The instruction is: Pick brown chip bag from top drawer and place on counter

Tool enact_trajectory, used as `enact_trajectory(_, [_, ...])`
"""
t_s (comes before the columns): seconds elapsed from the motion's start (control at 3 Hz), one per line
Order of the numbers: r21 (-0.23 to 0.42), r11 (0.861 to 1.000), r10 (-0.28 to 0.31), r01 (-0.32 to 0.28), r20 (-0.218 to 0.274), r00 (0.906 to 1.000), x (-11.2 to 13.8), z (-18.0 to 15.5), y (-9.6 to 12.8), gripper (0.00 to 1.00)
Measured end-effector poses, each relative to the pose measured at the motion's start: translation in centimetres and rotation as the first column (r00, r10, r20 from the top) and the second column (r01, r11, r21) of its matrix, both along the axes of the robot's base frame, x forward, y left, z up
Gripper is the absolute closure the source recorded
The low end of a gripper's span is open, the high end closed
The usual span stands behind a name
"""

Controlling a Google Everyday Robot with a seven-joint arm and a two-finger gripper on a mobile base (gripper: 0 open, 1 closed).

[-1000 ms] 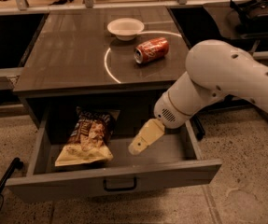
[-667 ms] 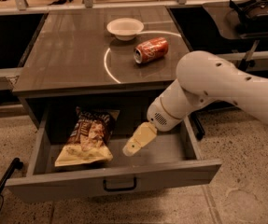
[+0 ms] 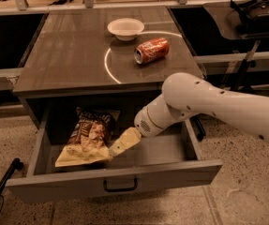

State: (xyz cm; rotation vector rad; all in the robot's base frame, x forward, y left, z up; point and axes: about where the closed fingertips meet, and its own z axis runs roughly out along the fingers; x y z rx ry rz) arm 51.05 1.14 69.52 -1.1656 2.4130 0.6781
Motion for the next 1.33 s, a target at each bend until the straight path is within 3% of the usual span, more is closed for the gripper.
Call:
enact_trajectory(0.33, [0.043, 0.997, -0.061, 0.061, 0.007, 0.9981, 1.7, -1.2, 2.7, 0.0])
enact_trajectory(0.67, [0.045, 0.997, -0.062, 0.062, 0.006, 0.9981, 1.7, -1.3, 3.1, 0.0])
enact_trajectory(1.33, [0.05, 0.997, -0.066, 0.066, -0.001, 0.9978, 3.1, -2.3, 7.1, 0.0])
